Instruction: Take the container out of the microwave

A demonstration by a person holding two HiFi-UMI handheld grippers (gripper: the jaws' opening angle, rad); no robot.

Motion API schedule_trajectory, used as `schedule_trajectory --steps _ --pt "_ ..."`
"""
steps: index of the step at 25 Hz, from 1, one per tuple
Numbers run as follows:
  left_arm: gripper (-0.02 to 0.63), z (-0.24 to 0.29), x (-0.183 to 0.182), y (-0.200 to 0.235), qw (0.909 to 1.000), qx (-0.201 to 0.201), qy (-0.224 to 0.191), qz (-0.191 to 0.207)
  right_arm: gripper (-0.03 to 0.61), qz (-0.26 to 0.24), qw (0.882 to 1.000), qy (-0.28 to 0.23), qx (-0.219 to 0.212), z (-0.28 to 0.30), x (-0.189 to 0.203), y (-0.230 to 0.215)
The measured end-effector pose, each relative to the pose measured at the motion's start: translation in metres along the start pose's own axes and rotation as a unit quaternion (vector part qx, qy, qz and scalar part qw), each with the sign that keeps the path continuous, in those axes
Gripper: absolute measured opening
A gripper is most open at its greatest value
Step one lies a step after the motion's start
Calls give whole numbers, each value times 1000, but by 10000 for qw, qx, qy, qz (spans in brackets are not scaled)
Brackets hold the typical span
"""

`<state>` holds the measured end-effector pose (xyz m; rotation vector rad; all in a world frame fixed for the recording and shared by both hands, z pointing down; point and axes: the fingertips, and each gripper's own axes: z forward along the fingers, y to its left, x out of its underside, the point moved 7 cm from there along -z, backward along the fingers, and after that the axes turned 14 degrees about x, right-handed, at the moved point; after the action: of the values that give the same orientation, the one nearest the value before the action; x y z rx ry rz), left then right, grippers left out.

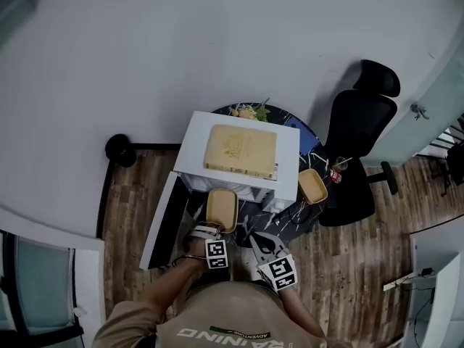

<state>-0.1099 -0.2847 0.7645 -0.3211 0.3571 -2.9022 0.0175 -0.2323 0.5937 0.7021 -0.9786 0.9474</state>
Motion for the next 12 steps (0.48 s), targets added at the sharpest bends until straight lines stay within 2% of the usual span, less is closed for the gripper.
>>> schedule_trajectory --steps 5,9,12 --pt "12 -16 -31 -26 9991 -74 130 -406 9 -387 9987 -69 -326 -40 19 -1" --pt "12 -27 -57 -68 9964 -42 246 -816 9 -863 9941 -120 -647 -76 46 6" --pt "12 -35 -73 -104 9936 5 330 -1079 9 -771 9935 -143 -828 -99 64 8"
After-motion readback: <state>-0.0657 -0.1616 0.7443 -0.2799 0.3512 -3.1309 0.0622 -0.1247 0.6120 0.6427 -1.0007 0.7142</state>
